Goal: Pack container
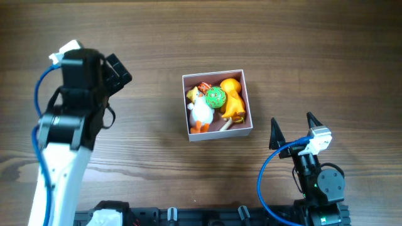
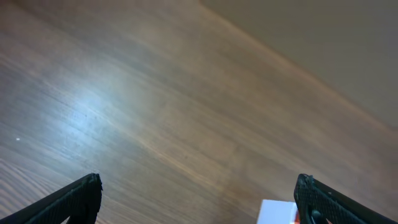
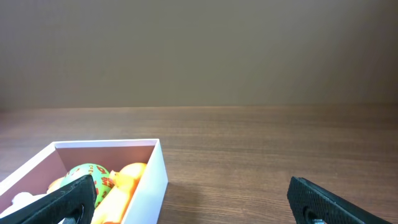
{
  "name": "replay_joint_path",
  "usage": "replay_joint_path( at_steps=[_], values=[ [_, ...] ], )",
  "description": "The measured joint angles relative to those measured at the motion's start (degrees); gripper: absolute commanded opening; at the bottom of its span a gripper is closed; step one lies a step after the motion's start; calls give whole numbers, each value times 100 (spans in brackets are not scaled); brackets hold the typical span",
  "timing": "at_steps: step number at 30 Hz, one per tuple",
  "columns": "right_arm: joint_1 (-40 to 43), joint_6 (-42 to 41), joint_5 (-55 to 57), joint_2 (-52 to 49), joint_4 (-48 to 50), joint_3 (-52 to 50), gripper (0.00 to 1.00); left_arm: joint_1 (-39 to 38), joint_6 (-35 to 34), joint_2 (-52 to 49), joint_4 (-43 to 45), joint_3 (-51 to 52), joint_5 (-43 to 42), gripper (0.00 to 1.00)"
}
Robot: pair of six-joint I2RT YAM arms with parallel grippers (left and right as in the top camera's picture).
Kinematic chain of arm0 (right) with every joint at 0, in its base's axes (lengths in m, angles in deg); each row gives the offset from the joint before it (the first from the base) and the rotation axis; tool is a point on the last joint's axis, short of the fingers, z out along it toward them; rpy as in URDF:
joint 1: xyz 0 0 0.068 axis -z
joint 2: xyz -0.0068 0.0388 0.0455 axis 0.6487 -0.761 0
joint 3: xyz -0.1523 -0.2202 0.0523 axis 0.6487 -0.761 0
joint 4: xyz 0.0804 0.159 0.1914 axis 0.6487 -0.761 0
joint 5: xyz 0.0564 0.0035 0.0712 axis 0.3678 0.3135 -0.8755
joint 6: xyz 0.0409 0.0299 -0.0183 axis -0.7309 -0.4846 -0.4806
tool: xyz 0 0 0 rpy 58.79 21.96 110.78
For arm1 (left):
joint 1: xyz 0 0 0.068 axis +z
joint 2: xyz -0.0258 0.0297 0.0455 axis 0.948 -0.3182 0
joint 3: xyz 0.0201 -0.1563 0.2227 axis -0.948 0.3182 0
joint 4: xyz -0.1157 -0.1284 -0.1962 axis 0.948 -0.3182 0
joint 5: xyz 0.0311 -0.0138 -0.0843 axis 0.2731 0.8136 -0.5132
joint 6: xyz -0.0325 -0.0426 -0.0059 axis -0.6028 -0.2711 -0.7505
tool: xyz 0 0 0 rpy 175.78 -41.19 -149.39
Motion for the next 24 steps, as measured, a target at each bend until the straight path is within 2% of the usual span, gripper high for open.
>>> replay_joint_path(
  at_steps=[10,14,19,24],
  values=[
    [0,2,2,2,-2,0,100,0,0,3845,0,-52,-96,100],
    [0,0,0,7,-17,0,100,0,2,5145,-776,-63,-127,100],
    [0,0,0,11,-15,0,100,0,-2,6109,-1954,216,-127,100],
    [0,2,0,11,-15,0,100,188,0,6417,-1954,1484,-133,100]
  ],
)
